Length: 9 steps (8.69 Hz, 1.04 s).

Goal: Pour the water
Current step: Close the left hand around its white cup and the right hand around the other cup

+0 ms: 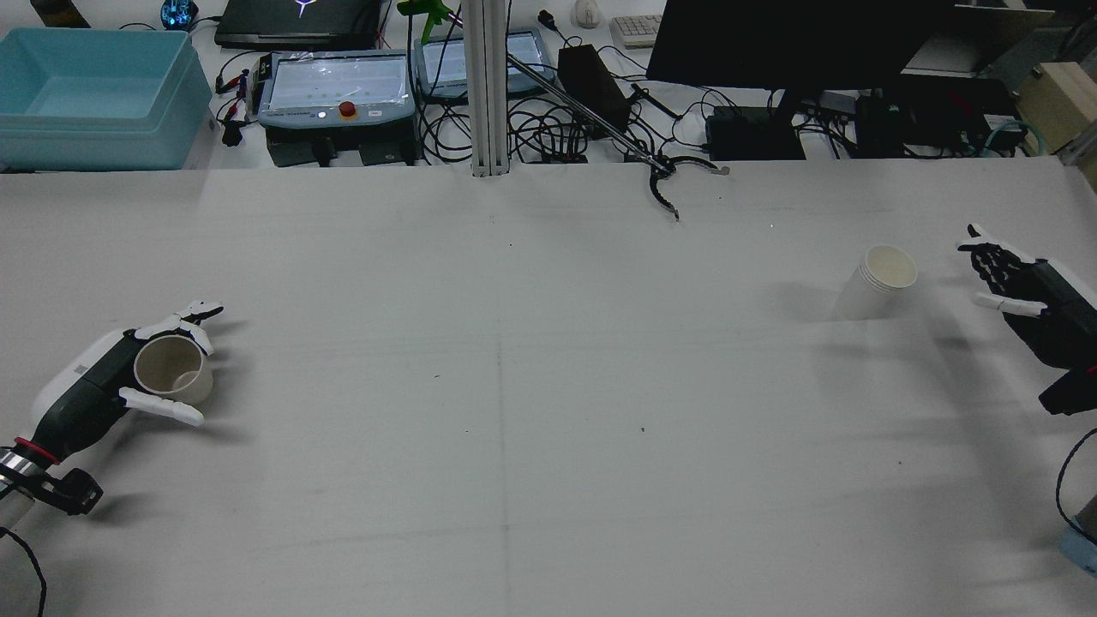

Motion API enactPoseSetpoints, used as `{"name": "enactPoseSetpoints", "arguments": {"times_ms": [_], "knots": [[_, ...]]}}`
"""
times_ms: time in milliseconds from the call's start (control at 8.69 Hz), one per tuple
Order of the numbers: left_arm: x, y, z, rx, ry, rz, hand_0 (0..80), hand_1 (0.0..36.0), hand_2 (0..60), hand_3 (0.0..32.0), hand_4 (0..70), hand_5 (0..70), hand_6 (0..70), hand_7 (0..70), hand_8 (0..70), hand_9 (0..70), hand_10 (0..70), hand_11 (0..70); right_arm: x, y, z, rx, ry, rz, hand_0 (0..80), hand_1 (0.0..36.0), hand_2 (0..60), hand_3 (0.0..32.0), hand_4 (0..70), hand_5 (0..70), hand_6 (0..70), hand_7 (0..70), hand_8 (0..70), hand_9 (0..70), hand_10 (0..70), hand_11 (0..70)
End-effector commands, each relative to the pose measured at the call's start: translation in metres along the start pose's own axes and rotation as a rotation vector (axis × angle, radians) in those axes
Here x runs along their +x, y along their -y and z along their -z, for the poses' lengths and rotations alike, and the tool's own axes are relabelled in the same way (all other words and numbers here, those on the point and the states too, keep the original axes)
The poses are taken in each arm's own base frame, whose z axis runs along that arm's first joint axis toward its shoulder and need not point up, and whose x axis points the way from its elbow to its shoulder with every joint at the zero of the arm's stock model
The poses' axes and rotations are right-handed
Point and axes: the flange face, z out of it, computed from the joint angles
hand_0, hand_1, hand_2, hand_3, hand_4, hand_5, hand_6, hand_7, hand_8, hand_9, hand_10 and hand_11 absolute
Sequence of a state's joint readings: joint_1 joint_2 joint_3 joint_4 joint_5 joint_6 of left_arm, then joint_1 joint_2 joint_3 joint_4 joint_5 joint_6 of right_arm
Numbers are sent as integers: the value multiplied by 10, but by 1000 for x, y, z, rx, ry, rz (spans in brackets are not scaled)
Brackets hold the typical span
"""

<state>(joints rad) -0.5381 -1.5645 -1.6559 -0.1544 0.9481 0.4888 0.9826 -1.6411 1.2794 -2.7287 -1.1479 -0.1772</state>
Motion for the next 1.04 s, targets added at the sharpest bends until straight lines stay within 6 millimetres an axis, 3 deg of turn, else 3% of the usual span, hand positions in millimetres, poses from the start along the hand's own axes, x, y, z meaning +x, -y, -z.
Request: {"name": "enactPoseSetpoints", "arguments": {"times_ms": [0, 230, 690, 920], "knots": [[8, -7, -3, -5, -13, 27, 481, 359, 600, 0, 619, 700, 122, 187, 55, 45, 35, 67, -4, -1, -1, -2, 8, -5, 524, 198, 91, 0, 52, 323, 24, 52, 0, 0, 0, 0], [12, -2, -1, 10, -14, 62, 469, 354, 600, 0, 644, 700, 127, 195, 58, 51, 35, 65, 5, 14, 5, 24, -20, 17, 520, 197, 102, 0, 57, 321, 27, 57, 0, 0, 0, 0], [13, 4, 2, 21, -14, 78, 485, 298, 600, 0, 628, 700, 128, 195, 58, 52, 34, 62, 32, -15, -29, -28, -44, 106, 560, 233, 96, 0, 55, 317, 28, 48, 0, 0, 0, 0], [14, 4, 2, 22, -16, 77, 488, 266, 600, 0, 613, 700, 125, 191, 57, 52, 33, 60, 45, -29, -44, -41, -55, 134, 551, 224, 94, 0, 56, 325, 29, 52, 0, 0, 0, 0]]}}
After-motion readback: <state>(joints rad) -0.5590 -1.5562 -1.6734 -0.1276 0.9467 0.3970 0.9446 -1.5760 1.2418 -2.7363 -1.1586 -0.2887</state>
